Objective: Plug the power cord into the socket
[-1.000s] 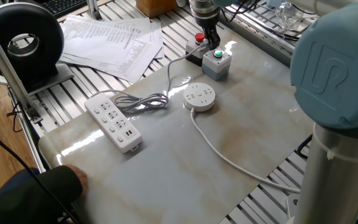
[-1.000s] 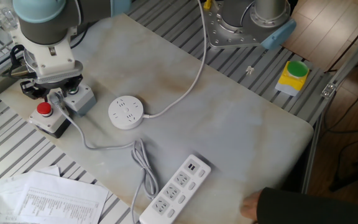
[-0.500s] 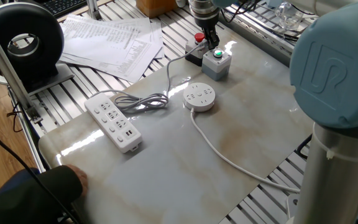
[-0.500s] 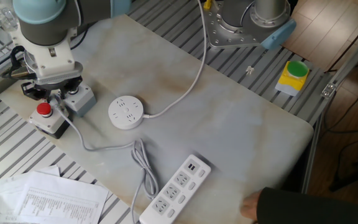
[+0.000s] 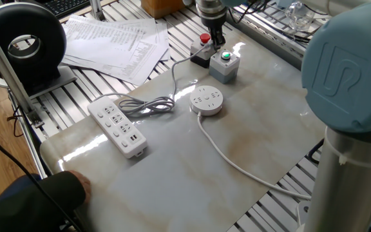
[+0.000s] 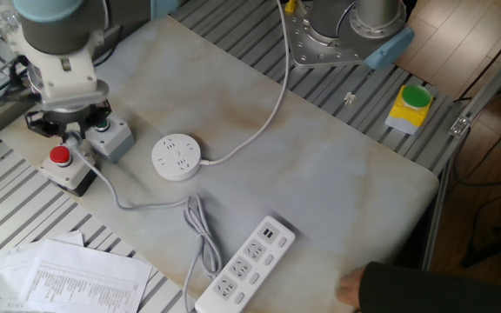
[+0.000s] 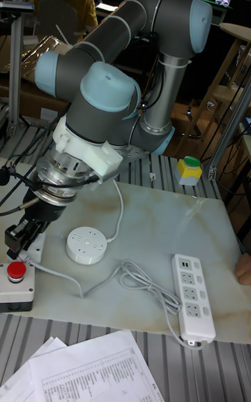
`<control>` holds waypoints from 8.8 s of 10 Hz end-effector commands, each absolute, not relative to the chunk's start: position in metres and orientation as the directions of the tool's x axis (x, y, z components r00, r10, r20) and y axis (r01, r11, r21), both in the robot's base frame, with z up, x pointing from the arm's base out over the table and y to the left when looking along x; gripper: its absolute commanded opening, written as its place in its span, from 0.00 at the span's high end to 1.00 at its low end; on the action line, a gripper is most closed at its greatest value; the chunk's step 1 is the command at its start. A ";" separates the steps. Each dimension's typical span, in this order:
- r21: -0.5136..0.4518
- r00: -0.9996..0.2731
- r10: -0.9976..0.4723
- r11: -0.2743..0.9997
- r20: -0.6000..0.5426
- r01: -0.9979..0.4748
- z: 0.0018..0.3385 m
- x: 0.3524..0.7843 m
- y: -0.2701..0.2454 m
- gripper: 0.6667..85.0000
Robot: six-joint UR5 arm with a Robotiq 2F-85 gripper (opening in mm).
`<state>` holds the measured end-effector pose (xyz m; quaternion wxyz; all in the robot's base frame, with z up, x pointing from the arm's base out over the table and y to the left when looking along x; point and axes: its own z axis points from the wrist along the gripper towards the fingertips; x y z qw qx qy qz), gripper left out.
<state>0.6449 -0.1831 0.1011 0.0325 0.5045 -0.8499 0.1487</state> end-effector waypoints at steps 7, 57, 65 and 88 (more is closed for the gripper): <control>-0.033 -0.899 -0.416 0.909 -0.134 -0.416 0.157 0.629 -0.089 1.00; -0.173 -0.856 -0.508 0.855 -0.090 -0.489 0.141 0.630 -0.092 1.00; -0.015 -0.978 -0.121 0.993 -0.167 -0.120 0.101 0.613 -0.073 1.00; -0.116 -0.992 0.045 0.991 -0.121 0.059 0.063 0.564 -0.068 1.00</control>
